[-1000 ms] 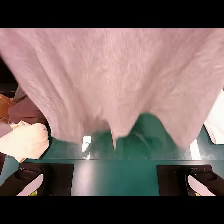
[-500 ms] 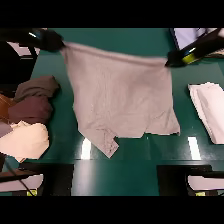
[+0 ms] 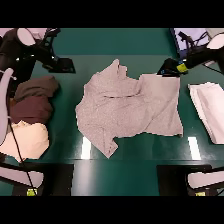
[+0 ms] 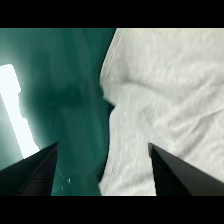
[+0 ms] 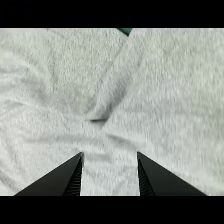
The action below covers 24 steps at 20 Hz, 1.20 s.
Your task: Fold the shirts.
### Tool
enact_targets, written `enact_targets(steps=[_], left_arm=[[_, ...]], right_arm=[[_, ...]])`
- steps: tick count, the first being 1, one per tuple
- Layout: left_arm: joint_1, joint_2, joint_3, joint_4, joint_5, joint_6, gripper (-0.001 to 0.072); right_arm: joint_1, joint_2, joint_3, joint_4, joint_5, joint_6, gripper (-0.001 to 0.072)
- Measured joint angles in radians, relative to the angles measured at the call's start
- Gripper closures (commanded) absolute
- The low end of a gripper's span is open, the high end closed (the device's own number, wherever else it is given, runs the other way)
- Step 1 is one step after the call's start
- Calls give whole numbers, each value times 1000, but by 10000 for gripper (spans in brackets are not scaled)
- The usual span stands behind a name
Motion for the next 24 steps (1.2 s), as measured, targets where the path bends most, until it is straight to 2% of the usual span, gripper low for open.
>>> enact_targets(steps=[5, 9, 13, 16, 17, 18, 19, 24], left_arm=[[29, 217, -386, -25, 27, -3, 50], [34, 369, -754, -139, 113, 24, 51], [35, 422, -982, -276, 199, 77, 52], [35, 434, -1074, -349, 257, 105, 52], [37, 437, -1090, -371, 267, 110, 105], [36, 438, -1104, -389, 278, 115, 211], [36, 438, -1115, -401, 290, 124, 283], [-31, 440, -1136, -449, 342, 151, 289]], right_arm=[[-48, 238, -266, 18, -17, -26, 315], [-54, 413, -448, 22, -71, -31, 315], [-55, 525, -540, 25, -106, -32, 315], [-55, 575, -577, 25, -122, -32, 315], [-55, 587, -588, 24, -126, -32, 315], [-55, 598, -597, 24, -132, -32, 315], [-55, 607, -605, 25, -136, -32, 315], [-55, 623, -621, 24, -147, -31, 315]])
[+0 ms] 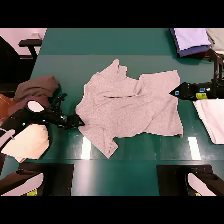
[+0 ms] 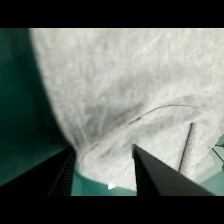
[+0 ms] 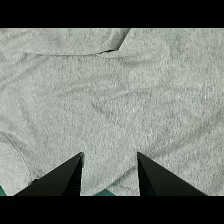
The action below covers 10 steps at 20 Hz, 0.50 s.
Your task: Fold the shirts.
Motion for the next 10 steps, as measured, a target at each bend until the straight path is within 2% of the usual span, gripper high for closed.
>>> enact_targets(steps=[1, 3, 8, 9, 10], left_arm=[[-23, 0, -1, -5, 13, 1, 298], [-48, 0, 2, 0, 34, -2, 674], [-70, 9, 92, 26, 14, -19, 686], [-72, 10, 119, 33, 0, -20, 686], [-72, 10, 147, 42, -16, -22, 686]], right_arm=[[0, 1, -1, 0, 0, 0, 314], [-7, 2, -2, -2, 11, 1, 315], [-119, 4, -8, -71, 132, 6, 312], [-155, 7, -18, -120, 164, 13, 248], [-192, 14, -35, -166, 190, 21, 149]])
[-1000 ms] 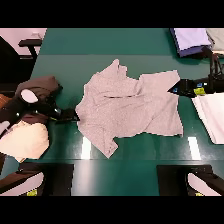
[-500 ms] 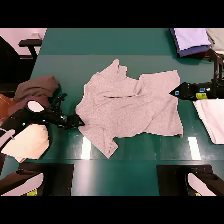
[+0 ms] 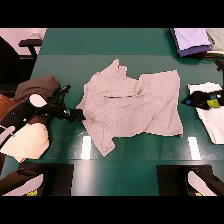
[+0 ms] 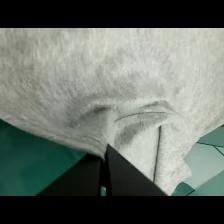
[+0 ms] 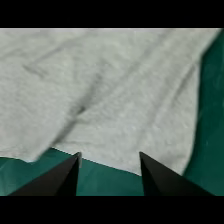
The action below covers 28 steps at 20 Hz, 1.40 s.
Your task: Fold the shirts.
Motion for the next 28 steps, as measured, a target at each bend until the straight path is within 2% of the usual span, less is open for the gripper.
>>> enact_targets(steps=[4, 10, 11, 13, 14, 15, 16, 19, 22, 28], left_arm=[[-3, 2, 72, 18, -39, 0, 685], [-3, 2, 99, 24, -50, 3, 686], [-3, 2, 100, 24, -52, 3, 686], [-3, 2, 102, 25, -53, 3, 686], [-3, 1, 102, 26, -55, 3, 687], [-3, 1, 104, 26, -58, 3, 686], [-3, 2, 108, 31, -64, 3, 687], [-3, 40, 157, 87, -103, -9, 686], [-3, 135, 286, 203, -137, -66, 687], [-3, 298, 774, 367, -168, -142, 686]], right_arm=[[-176, 30, -170, -100, 38, 8, 156], [-279, -7, -415, -12, -87, -29, 161], [-268, -25, -428, 0, -111, -32, 216], [-225, -69, -435, 28, -150, -37, 415], [-198, -93, -430, 32, -168, -39, 571], [-172, -113, -422, 37, -179, -39, 672], [-143, -130, -409, 42, -186, -39, 699], [-79, -134, -335, 47, -187, -41, 699], [-53, -50, -185, 51, -171, -42, 699], [-80, 159, 273, 55, -163, -35, 699]])
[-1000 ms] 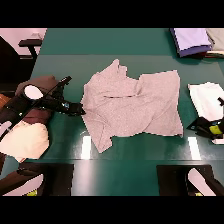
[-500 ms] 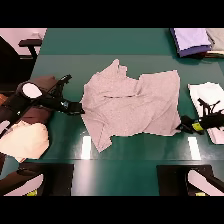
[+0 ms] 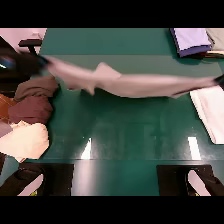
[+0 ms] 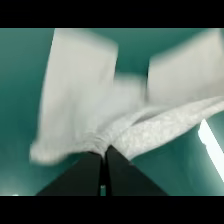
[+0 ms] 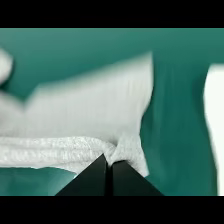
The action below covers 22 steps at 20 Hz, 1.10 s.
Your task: Fold the shirts.
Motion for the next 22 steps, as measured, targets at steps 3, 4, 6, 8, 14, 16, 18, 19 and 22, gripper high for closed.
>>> enact_targets(steps=[3, 4, 6, 8, 14, 16, 18, 19, 22], left_arm=[[0, 24, 270, 23, -13, -34, 687], [0, 27, 343, 27, -19, -45, 687], [0, 32, 465, 33, -27, -70, 687], [0, 34, 544, 34, -37, -93, 687], [0, 25, 486, 24, -75, -119, 687], [0, -3, 392, 24, -102, -122, 687], [-1, -60, 290, 22, -126, -119, 686], [-1, -93, 246, 22, -133, -113, 685], [0, -235, 134, 26, -129, -90, 685]], right_arm=[[-34, 66, 224, 1, 17, 5, 699], [-52, 79, 297, 1, 32, 6, 699], [-95, 95, 420, 1, 69, 8, 700], [-143, 95, 523, 0, 109, 8, 700], [-212, -27, 686, 10, 254, 40, 700], [-218, -87, 643, 15, 300, 61, 700], [-219, -154, 561, 19, 334, 77, 700], [-209, -193, 509, 13, 344, 86, 700], [-135, -311, 365, -49, 356, 95, 700]])
